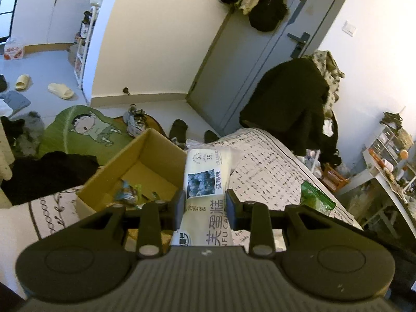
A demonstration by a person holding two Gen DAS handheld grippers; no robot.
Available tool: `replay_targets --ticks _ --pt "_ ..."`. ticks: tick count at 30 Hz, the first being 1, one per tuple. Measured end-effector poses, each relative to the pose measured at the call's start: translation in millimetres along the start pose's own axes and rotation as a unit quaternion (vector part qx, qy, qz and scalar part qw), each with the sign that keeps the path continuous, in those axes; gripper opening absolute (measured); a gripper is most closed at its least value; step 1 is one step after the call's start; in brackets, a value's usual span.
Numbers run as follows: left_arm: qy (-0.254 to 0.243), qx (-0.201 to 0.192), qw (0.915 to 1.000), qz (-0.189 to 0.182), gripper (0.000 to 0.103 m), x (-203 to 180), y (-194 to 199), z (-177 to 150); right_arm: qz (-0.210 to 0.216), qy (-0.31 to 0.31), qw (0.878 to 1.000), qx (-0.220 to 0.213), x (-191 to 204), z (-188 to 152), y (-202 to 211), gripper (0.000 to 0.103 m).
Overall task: Organize snacks
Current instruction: 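Carry the white cake pack and green candy bag over the box, then open both grippers to drop the two snacks into the box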
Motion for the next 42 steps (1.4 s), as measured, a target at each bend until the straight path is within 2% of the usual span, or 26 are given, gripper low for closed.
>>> replay_targets --ticks 14,27,34,42 --pt "0.011 -0.003 0.9995 0.029 0.031 39.3 -11.2 11.0 0.022 -0.02 1.0 0.009 31.7 -12.1 -26.6 0.027" --pt "0.021 0.007 0.9989 0.041 0.031 68.3 -35.3 12.7 0.034 -0.049 0.998 0.032 49.9 -29.9 -61.7 0.028" --pt "0.018 0.017 0.9988 0.042 0.031 74.0 -57.0 9.0 0.031 -0.066 0.996 0.046 47.8 -40.6 -78.8 0.028" --pt "0.008 0.026 0.9985 0.047 0.032 71.4 -82.0 10.1 0.03 -0.055 0.996 0.057 45.2 -47.8 -89.8 0.028"
Point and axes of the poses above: each gripper's, at about its wrist camera, not at the fingertips, and y roughly against the way its jaws point, x to its left, z to its top, the point moved 10 cm from there along -y, roughly the way its jaws point, and after that the axes turned 15 degrees about -x, right-handed, at the moved point
